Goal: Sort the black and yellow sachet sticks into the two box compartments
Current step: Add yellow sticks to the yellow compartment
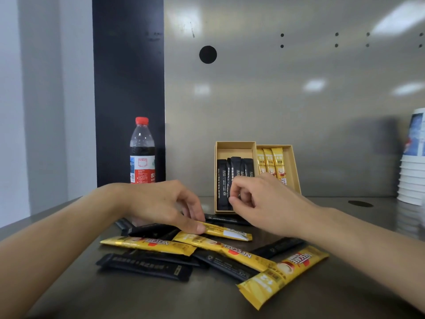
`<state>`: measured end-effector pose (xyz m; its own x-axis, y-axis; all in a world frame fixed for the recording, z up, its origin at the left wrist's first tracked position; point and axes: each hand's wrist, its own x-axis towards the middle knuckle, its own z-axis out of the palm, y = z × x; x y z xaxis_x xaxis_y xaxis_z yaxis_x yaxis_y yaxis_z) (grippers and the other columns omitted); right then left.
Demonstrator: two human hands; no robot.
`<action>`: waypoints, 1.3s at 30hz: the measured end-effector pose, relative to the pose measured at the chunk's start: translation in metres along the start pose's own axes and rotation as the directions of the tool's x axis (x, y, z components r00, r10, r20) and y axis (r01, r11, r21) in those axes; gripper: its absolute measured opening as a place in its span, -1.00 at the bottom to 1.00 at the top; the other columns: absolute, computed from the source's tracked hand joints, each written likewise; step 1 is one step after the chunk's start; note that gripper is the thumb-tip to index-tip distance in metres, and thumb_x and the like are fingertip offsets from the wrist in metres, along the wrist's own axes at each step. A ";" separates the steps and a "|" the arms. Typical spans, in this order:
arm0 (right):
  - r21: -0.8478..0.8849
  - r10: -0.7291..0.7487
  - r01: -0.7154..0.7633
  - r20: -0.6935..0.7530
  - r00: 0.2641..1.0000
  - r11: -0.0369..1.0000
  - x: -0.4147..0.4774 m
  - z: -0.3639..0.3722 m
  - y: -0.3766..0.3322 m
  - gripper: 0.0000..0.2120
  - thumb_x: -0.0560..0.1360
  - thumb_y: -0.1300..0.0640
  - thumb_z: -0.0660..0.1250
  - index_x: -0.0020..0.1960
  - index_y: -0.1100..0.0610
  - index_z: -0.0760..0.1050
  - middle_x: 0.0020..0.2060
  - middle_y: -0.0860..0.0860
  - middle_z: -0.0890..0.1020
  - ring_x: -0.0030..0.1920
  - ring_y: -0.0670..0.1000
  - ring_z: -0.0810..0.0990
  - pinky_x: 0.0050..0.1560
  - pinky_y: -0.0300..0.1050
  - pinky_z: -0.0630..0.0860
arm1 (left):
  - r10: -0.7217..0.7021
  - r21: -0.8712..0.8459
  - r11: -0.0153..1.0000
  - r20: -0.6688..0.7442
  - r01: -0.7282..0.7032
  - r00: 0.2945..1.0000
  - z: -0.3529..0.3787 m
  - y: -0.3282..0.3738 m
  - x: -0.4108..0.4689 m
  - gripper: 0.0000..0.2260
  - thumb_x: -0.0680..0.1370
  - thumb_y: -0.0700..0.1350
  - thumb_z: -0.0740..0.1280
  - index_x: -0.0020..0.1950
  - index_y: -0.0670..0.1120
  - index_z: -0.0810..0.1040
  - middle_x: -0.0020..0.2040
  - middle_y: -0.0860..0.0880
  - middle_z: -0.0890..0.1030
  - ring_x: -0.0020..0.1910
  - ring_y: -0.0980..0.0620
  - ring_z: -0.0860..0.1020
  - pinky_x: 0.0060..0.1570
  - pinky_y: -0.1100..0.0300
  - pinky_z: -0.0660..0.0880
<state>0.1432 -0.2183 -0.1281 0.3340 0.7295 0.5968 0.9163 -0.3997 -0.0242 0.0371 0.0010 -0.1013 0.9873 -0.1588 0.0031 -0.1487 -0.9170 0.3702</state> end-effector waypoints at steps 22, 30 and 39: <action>-0.002 -0.091 0.095 0.238 0.967 0.995 0.001 -0.003 0.010 -0.79 0.60 -0.21 0.23 0.16 -0.16 0.48 -0.14 -0.24 0.59 -0.20 -0.24 0.52 -0.22 -0.23 0.42 | 0.071 -0.012 0.997 -0.318 -0.079 0.946 0.001 0.000 0.006 -0.74 0.55 0.16 0.34 -0.12 0.01 0.69 -0.23 0.01 0.71 -0.23 0.08 0.67 -0.08 0.19 0.60; 0.179 0.004 -0.052 0.257 0.966 0.982 -0.001 -0.012 0.027 -0.89 0.59 -0.08 0.30 0.08 -0.10 0.50 -0.19 -0.16 0.66 -0.25 -0.07 0.68 -0.10 -0.03 0.64 | 0.073 -0.023 0.995 -0.546 -0.102 0.835 -0.009 -0.008 0.007 -0.82 0.63 -0.04 0.32 -0.06 -0.04 0.67 -0.25 -0.04 0.70 -0.33 0.01 0.64 -0.14 0.17 0.59; 0.233 -0.004 -0.047 0.211 0.977 0.971 0.000 -0.009 0.025 -0.85 0.58 -0.07 0.33 0.10 -0.05 0.53 -0.17 -0.11 0.67 -0.28 -0.05 0.68 -0.11 0.04 0.65 | 0.082 -0.037 0.992 -0.527 -0.119 0.846 -0.006 -0.003 0.005 -0.68 0.43 0.26 0.37 -0.05 0.05 0.70 -0.26 -0.07 0.68 -0.30 0.04 0.63 -0.09 0.03 0.61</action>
<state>0.1642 -0.2332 -0.1214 0.3697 0.8318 0.4142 0.9260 -0.2928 -0.2384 0.0428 0.0051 -0.0969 0.8526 -0.0163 0.5223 -0.2625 -0.8776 0.4011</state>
